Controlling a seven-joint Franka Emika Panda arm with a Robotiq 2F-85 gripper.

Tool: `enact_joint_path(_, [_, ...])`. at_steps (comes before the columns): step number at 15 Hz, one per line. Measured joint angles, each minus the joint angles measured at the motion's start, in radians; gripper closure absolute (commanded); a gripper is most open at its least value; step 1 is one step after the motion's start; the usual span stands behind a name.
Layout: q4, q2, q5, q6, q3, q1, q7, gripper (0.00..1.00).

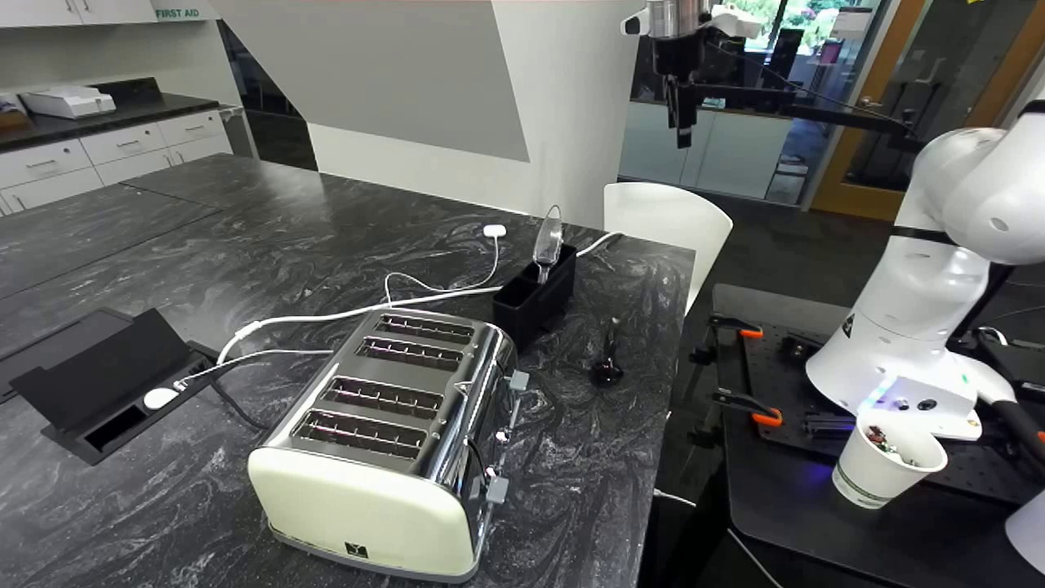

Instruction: Press the left switch on the toaster

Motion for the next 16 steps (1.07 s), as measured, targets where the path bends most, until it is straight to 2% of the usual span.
enact_joint_path(3, [-0.025, -0.059, 0.071, 0.001, 0.020, 0.061, -0.079, 0.00])
enact_joint_path(7, [-0.102, -0.168, 0.184, 0.050, 0.095, 0.181, -0.091, 0.00])
enact_joint_path(13, [-0.252, -0.261, 0.366, 0.309, 0.250, 0.397, -0.064, 0.00])
enact_joint_path(16, [-0.304, -0.251, 0.399, 0.470, 0.335, 0.495, -0.018, 0.00])
